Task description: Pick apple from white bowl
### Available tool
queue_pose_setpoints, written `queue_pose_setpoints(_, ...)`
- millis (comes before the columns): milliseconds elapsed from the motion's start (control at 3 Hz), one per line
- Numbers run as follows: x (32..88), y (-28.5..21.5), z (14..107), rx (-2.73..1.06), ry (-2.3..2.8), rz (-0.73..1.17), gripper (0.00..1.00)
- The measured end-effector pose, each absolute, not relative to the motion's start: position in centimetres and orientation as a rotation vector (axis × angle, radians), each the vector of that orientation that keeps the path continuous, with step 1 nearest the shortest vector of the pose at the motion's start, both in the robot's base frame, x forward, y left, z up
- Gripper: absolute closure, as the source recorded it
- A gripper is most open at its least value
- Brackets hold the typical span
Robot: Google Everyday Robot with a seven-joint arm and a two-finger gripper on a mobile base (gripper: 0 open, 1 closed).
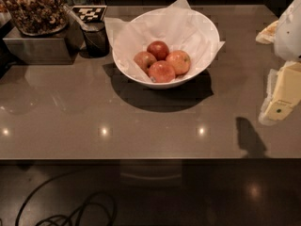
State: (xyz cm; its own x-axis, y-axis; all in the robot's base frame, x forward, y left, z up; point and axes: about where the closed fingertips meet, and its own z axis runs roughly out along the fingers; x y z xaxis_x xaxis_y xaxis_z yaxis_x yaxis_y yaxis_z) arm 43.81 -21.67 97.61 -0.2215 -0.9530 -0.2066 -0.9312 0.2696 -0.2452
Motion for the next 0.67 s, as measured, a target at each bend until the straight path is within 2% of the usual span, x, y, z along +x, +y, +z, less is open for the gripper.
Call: queue_pose_setpoints(667, 44.09, -21.62, 98.03, -1.706, 2.205, -0.077, 0.0)
